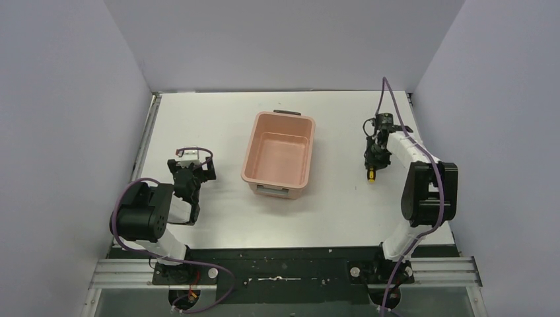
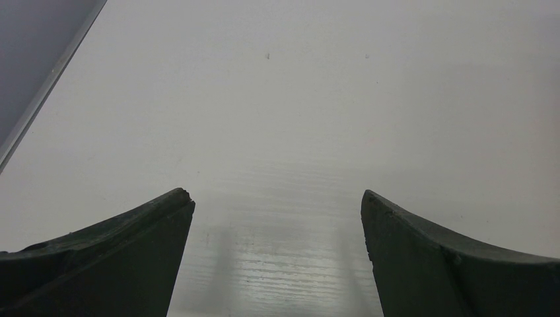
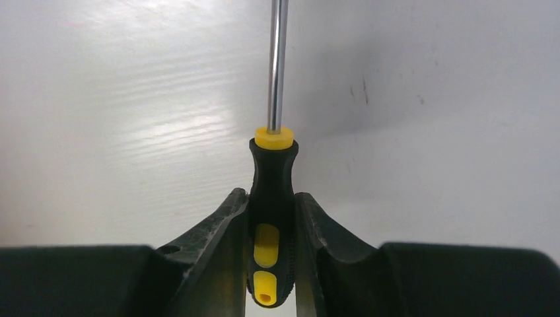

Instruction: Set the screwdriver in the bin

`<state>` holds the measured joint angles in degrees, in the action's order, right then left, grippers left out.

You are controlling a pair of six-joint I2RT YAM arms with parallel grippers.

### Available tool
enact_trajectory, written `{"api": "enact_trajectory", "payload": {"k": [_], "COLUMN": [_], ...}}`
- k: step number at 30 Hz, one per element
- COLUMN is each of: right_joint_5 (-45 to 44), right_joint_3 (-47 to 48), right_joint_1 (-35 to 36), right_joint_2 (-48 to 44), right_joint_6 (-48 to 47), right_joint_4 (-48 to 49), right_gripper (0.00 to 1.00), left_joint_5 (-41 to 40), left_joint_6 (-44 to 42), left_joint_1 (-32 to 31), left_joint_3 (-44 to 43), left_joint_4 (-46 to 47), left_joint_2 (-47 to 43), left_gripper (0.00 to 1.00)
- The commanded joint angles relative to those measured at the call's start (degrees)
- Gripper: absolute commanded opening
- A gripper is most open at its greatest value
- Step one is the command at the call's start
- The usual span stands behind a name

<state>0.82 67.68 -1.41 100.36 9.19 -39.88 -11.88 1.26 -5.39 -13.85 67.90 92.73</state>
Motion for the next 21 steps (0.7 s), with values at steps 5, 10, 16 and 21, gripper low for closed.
{"api": "enact_trajectory", "payload": {"k": [5, 10, 16, 21], "right_joint_5": [-1.3, -5.6, -5.6, -7.6], "right_joint_3": [19.8, 24.1, 24.0, 20.5], "right_joint_1": [18.3, 36.3, 44.5, 46.8], "right_joint_2": [-13.9, -10.4, 1.3, 7.1], "right_joint_6": [15.5, 22.6, 24.8, 26.0], "right_joint_4": [-5.2, 0.9, 4.2, 5.6], "right_gripper": [0.0, 0.0, 0.0, 0.0], "left_joint_5": [0.8, 0.7, 0.8, 0.8], "left_joint_6": [0.0, 0.1, 0.0, 0.0], "left_joint_1": [0.4, 0.4, 0.4, 0.4], "left_joint_3": [-0.6, -0.5, -0.5, -0.5], "left_joint_4": [1.6, 1.7, 1.6, 1.7], "left_joint_2": [-0.5, -0.5, -0.5, -0.5], "left_gripper": [0.97, 0.97, 0.97, 0.97]}}
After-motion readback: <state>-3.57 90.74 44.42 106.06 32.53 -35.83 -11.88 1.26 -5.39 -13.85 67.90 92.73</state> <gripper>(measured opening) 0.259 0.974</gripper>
